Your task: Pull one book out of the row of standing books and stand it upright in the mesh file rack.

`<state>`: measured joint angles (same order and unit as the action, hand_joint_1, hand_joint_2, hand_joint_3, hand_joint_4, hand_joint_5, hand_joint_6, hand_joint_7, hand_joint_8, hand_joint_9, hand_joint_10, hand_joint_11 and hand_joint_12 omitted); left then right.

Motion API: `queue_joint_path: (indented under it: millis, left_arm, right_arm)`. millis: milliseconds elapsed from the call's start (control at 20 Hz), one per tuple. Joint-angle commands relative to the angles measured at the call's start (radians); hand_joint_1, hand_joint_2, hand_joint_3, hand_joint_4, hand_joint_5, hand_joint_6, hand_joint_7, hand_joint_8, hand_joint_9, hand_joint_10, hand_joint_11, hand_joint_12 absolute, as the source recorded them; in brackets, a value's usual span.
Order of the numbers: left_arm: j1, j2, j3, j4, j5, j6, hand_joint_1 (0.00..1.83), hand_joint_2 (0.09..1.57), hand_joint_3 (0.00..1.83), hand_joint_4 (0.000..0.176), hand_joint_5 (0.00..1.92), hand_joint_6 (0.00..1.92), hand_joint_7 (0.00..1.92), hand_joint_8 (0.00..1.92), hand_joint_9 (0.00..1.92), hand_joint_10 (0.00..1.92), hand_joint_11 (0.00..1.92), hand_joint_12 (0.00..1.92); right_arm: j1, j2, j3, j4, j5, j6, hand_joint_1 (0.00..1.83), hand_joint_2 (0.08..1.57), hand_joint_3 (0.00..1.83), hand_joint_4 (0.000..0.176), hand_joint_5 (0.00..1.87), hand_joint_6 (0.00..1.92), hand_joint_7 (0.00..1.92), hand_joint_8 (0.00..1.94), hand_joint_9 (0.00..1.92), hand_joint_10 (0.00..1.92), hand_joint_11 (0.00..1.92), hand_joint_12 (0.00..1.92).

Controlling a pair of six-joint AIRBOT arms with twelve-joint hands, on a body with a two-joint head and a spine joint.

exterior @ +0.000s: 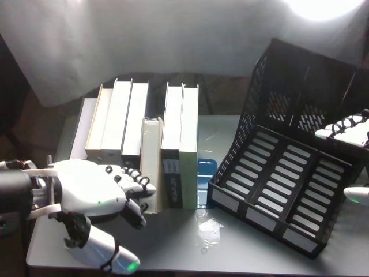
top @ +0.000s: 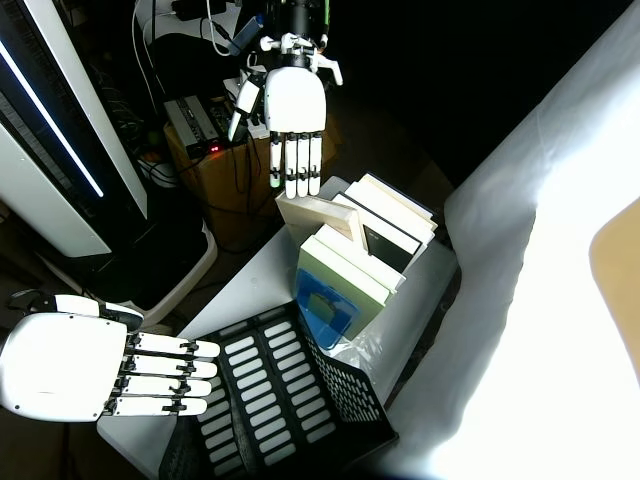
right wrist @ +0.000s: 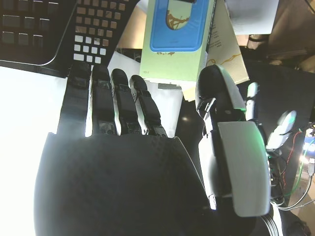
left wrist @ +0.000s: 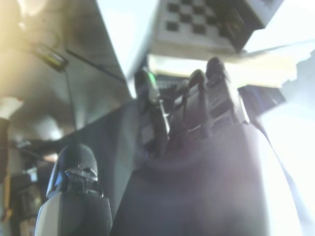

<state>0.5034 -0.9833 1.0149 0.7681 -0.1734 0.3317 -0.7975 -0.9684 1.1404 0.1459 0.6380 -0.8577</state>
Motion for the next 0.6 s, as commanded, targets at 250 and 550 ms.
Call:
queue_joint_path:
  millis: [250, 550]
  left_arm:
    - [0.039, -0.014, 0.006, -0.006, -0.054, -0.004, 0.02, 1.16, 0.01, 0.000, 0.57, 0.02, 0.00, 0.00, 0.00, 0.00, 0.00, 0.00]
    - [0.087, 0.004, -0.010, 0.003, -0.089, -0.004, 0.02, 1.16, 0.00, 0.000, 0.52, 0.00, 0.00, 0.00, 0.00, 0.00, 0.00, 0.00]
  right_arm:
    - [-0.003, 0.006, 0.007, 0.014, 0.105, 0.004, 0.51, 1.31, 0.00, 0.000, 0.00, 0.00, 0.00, 0.00, 0.00, 0.00, 0.00, 0.00]
    - [-0.005, 0.006, 0.007, 0.016, 0.105, 0.004, 0.53, 1.31, 0.00, 0.000, 0.00, 0.00, 0.00, 0.00, 0.00, 0.00, 0.00, 0.00]
